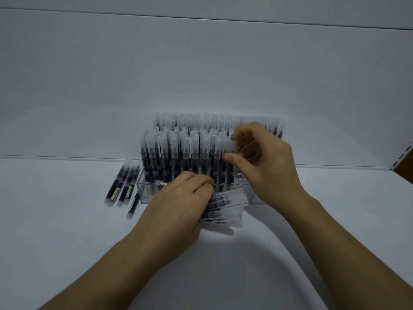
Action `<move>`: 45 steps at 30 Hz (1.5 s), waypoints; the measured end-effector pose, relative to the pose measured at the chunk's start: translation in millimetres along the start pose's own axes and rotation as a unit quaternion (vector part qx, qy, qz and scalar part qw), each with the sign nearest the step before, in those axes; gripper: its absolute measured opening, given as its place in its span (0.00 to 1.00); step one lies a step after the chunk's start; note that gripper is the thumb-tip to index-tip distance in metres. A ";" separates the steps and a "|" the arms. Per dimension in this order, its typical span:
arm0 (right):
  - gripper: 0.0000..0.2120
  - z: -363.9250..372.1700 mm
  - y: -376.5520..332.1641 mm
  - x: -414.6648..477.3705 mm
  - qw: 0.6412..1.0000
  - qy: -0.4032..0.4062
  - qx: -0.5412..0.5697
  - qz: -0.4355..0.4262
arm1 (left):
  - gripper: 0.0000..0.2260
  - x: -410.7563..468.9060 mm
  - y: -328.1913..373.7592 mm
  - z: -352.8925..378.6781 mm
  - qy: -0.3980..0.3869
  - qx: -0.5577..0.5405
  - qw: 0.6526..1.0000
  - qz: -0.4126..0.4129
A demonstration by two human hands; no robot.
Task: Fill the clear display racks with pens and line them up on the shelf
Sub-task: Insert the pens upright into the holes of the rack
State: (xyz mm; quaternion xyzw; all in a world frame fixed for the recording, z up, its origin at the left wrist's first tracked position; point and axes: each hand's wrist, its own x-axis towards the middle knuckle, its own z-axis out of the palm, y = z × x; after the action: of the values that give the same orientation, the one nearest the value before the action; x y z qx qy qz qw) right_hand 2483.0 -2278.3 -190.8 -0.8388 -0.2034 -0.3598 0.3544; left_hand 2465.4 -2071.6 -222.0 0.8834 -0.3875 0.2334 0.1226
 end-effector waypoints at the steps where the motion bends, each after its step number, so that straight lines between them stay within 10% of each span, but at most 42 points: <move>1: 0.14 -0.7 0.1 -0.4 1.000 -0.001 0.003 0.004 | 0.21 -0.3 0.1 -0.5 0.003 -0.009 1.000 -0.002; 8: 0.11 -5.7 -12.1 -4.0 0.998 0.051 0.036 -0.009 | 0.03 3.8 7.8 -18.6 0.137 -0.256 0.950 -0.118; 15: 0.06 -0.4 -34.1 -8.7 0.971 -0.032 0.232 0.041 | 0.11 8.3 14.1 -32.0 0.173 -0.557 0.770 -0.261; 22: 0.09 2.9 -39.2 -7.3 0.957 -0.053 0.271 0.087 | 0.15 9.5 14.7 -30.7 0.129 -0.625 0.727 -0.253; 26: 0.07 -1.2 -42.2 -4.9 0.930 -0.052 0.345 0.118 | 0.13 7.9 12.7 -30.5 0.147 -0.596 0.747 -0.254; 35: 0.08 -24.4 -25.0 9.3 0.908 0.105 0.357 0.194 | 0.07 2.6 -1.6 -8.0 0.090 -0.194 0.974 -0.075; 45: 0.12 -30.2 -9.1 8.0 0.956 0.202 0.149 0.152 | 0.22 -2.3 4.9 9.9 -0.059 -0.048 0.997 0.010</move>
State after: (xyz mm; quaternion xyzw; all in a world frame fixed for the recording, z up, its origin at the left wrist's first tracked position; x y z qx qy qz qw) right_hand 2469.0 -2294.0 -165.9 -0.7074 -0.0493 -0.4294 0.5592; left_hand 2463.5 -2077.4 -231.5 0.8848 -0.4137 0.1630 0.1391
